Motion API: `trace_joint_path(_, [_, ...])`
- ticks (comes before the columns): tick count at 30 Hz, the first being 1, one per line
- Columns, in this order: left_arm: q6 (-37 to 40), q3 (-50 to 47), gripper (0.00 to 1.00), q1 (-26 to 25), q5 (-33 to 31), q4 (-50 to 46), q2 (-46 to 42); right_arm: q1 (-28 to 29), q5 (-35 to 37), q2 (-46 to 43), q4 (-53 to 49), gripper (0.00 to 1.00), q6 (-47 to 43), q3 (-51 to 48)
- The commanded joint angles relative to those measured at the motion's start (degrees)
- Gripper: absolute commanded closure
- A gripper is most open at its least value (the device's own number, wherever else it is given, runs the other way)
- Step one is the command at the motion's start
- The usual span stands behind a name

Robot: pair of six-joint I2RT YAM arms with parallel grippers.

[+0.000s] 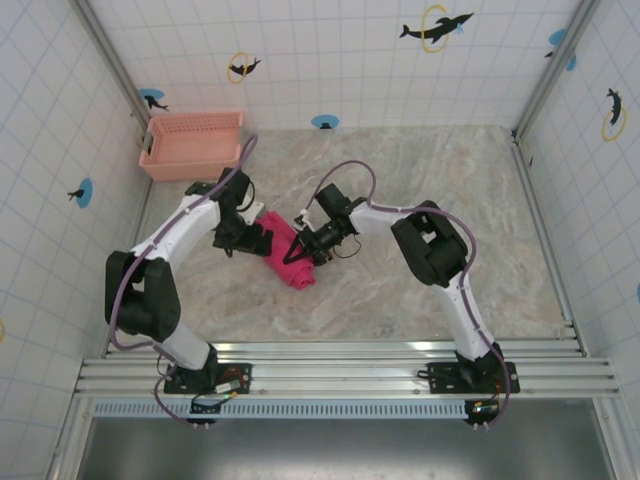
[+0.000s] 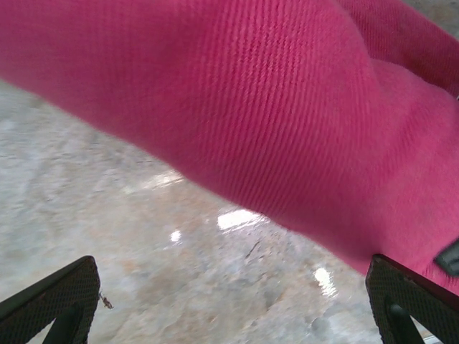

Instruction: Roll up the long pants

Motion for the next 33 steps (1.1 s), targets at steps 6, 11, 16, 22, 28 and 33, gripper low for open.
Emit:
trace_joint_path(6, [-10.5, -0.8, 0.03, -0.6, 4.7, 7.7, 6.7, -0.8, -0.7, 6.3, -4.3, 0.66, 0.9, 2.0])
trace_joint_path(11, [-14.4, 1.5, 0.03, -1.1, 3.2, 9.4, 10.5, -1.1, -1.0, 8.5, -6.7, 0.66, -1.1, 3.5])
trace_joint_path(16, [-14.5, 8.7, 0.02, -2.5, 0.3, 7.1, 17.3, -1.1, -1.0, 11.0, -9.3, 0.64, -3.3, 4.8])
trace_joint_path(22, [-14.1, 17.5, 0.02, -4.7, -5.0, 2.3, 26.1, -0.9, 2.8, 9.1, -11.7, 0.36, -6.3, 3.8])
trace_joint_path(28, [-13.5, 19.7, 0.02, -5.2, -6.1, 0.9, 30.3, -3.1, 14.9, 0.7, -15.6, 0.04, -9.0, -0.1])
trace_joint_path(33, [-12.8, 21.5, 0.03, -5.3, -7.2, -0.3, 32.6, -3.9, 34.5, -10.4, -23.7, 0.04, -15.5, -1.9])
